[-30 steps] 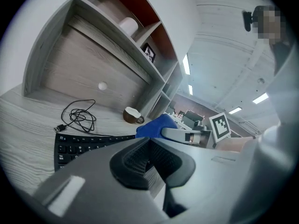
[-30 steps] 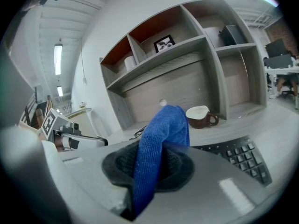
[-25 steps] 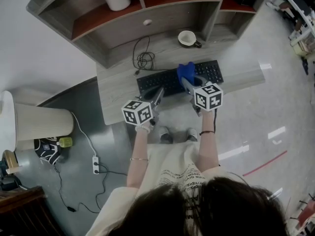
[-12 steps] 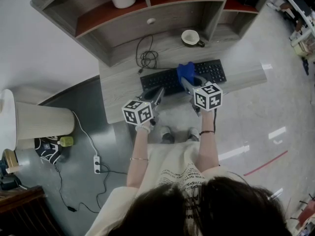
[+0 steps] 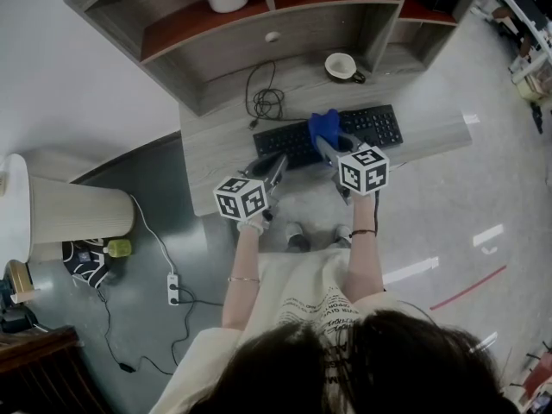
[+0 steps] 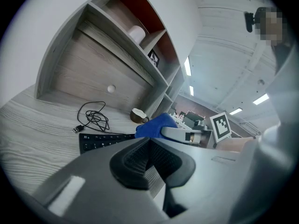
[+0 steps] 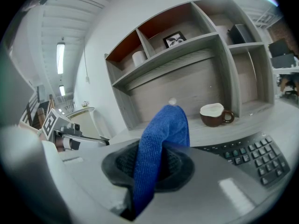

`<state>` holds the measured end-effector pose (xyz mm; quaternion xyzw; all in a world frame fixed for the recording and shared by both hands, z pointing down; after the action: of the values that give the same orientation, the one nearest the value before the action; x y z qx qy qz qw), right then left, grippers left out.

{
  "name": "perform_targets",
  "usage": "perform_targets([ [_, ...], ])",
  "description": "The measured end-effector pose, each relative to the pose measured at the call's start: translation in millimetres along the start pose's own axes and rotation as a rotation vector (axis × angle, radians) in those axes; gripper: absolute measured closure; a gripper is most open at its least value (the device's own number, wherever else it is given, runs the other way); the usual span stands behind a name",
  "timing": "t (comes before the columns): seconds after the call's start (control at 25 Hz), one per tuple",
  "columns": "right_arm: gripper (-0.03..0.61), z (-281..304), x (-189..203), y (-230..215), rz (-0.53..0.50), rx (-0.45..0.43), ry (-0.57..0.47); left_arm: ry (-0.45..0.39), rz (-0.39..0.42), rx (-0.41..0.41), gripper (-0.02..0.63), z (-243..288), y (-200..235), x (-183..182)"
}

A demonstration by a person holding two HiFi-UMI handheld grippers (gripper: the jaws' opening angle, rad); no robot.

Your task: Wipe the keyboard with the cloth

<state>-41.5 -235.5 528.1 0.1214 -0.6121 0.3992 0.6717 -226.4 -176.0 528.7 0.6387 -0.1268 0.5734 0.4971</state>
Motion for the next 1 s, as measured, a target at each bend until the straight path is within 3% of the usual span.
perform_targets([
  [1.0,0.526,37,10,41,-0.014,-0.062,0.016,-0.019,-0.012,-0.041,0.617,-39,30,-4],
])
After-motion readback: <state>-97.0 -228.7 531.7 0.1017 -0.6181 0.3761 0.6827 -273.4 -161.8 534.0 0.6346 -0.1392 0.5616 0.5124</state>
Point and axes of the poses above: the fingertips, and each gripper's own axes: z forward along the fingers, y to its left, x out of its underside, the point moved 7 cm from there along -z, backward along the fingers, and after that the axes turned 9 degrees about -y, right-handed, at the moved point
